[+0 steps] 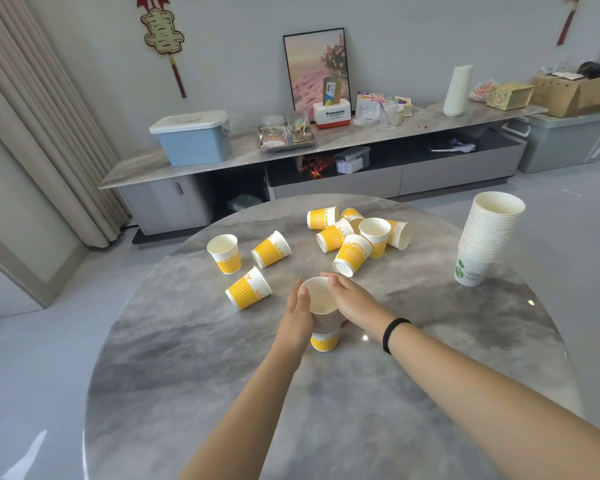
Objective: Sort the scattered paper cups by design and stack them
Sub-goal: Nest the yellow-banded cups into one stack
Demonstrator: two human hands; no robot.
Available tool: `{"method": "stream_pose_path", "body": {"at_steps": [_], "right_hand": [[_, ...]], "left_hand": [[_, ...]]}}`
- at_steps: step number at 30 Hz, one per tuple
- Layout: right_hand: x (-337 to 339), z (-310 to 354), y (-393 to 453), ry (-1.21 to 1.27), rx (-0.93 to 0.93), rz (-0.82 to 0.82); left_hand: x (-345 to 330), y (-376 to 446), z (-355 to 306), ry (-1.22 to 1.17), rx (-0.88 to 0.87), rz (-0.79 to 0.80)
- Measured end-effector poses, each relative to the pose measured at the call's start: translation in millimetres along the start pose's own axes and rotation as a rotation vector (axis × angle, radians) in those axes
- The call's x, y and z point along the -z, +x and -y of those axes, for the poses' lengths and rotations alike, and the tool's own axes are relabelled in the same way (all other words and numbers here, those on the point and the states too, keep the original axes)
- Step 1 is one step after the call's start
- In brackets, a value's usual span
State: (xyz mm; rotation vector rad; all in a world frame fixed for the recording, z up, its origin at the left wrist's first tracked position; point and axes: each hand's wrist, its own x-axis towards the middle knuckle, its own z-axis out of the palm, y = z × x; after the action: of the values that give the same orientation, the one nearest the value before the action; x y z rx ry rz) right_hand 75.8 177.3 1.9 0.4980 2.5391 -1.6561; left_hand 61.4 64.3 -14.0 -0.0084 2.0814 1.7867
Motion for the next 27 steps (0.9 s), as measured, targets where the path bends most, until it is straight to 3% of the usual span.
{"method": "stream_pose_path", "body": {"at_steps": [4, 8, 11, 16, 19, 23, 27], "right_hand": [[9, 4, 13, -0.049, -0.105, 0.017], [21, -1, 46, -0.126, -0.060, -0.035], [28, -13, 85, -0.213, -0.023, -0.140], [33, -33, 138, -0.428, 0.029, -0.348], [38, -37, 153, -0.614, 0.028, -0.378], [43, -40, 165, -0.635, -0.038, -0.325], [44, -40, 160, -0.605, -0.024, -0.331]], "left_hand": [[7, 2, -1, 0.069, -0.019, 0.030], [27, 25, -14, 0.236, -0.112, -0.141], [46, 64, -23, 0.523, -0.156, -0.248], [57, 118, -17, 1.022, -0.016, -0.176], [63, 139, -7, 1.199, 0.056, -0.133], [65, 145, 4, 1.361, 0.010, -0.149], [62, 141, 3, 1.239, -0.055, -0.184]]}}
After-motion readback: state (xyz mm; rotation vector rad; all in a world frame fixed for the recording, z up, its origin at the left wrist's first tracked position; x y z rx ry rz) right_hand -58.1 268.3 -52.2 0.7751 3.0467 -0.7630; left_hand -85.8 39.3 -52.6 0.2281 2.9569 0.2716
